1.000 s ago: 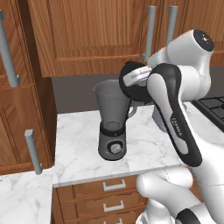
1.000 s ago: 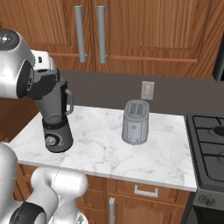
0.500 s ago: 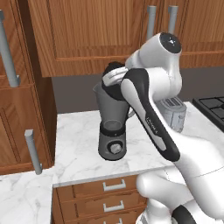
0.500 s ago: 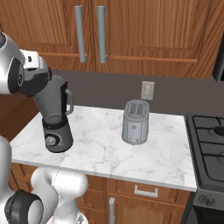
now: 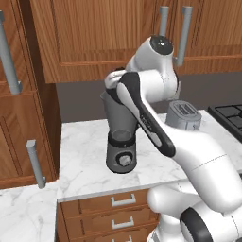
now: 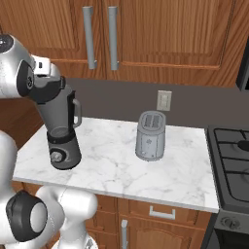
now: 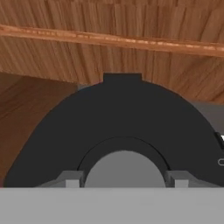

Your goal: Close the lid blender by securely placing the lid on top.

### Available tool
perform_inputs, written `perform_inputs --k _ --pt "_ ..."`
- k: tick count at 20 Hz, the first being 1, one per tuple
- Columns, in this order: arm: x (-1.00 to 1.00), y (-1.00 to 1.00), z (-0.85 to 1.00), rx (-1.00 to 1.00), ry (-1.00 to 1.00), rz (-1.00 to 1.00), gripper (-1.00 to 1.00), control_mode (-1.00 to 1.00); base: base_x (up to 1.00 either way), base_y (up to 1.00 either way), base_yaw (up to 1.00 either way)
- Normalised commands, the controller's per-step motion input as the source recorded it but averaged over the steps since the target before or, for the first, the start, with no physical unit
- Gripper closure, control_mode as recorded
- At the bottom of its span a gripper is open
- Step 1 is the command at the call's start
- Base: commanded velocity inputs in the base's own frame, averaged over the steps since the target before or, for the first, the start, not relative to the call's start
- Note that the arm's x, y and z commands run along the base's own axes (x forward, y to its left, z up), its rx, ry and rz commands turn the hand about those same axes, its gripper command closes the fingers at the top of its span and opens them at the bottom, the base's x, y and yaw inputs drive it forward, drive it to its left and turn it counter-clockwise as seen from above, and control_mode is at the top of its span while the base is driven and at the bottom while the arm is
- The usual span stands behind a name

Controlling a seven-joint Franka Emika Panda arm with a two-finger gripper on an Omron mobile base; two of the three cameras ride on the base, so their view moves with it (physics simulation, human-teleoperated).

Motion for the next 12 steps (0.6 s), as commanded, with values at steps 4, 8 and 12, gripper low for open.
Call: perform_inputs --k 4,8,12 --pt "0.49 0.00 0.00 0.00 0.14 -0.10 1.00 -1.00 0.00 0.00 0.00" --pt "0.44 0.00 0.00 0.00 0.17 -0.09 1.00 -1.00 0.00 0.00 0.00" --pt "0.33 0.00 0.00 0.00 0.15 -0.07 1.00 -1.00 0.00 0.00 0.00"
